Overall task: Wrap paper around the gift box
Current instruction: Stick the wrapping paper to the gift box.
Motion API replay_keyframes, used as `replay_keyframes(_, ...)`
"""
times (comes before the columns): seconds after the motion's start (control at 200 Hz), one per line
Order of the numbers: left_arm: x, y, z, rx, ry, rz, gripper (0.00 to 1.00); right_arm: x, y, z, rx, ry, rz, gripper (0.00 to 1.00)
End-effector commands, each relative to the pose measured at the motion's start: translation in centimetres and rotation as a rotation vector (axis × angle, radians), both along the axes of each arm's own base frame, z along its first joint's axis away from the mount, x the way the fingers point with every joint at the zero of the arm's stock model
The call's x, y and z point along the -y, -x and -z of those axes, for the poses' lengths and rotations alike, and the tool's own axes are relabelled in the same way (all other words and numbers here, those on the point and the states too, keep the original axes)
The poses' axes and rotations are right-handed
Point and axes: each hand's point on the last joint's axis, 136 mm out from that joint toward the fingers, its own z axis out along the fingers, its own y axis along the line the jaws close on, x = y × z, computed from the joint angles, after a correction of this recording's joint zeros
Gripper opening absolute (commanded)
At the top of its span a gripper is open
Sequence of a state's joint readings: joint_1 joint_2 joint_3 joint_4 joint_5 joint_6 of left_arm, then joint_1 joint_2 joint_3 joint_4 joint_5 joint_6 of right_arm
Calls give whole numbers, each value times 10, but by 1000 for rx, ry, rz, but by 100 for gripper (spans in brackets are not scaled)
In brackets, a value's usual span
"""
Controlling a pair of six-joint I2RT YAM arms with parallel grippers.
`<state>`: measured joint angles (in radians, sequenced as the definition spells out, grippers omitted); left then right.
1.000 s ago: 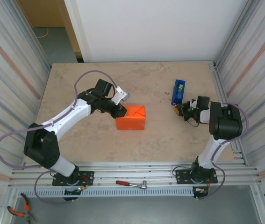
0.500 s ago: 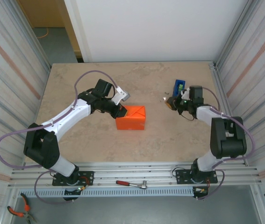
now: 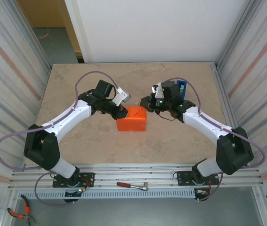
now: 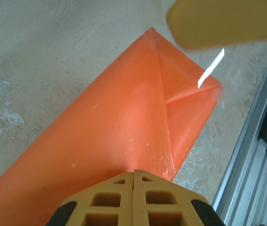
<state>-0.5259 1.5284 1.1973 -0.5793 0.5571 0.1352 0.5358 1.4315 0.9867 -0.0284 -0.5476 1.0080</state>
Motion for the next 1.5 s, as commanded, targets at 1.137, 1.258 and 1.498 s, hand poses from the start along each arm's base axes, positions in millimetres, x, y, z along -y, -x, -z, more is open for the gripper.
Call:
replay_keyframes(1.137,-4,29,39,-120,-91,43,6,-24,22,13,-75,10,174,0)
replay_keyframes(1.258,-4,29,40,-121,-91,44,6,-26,24,18,-88,17,167,0)
replay_keyframes(1.498,-4,29,39,-121,-91,43,6,-25,31,45,-130,118,148,0)
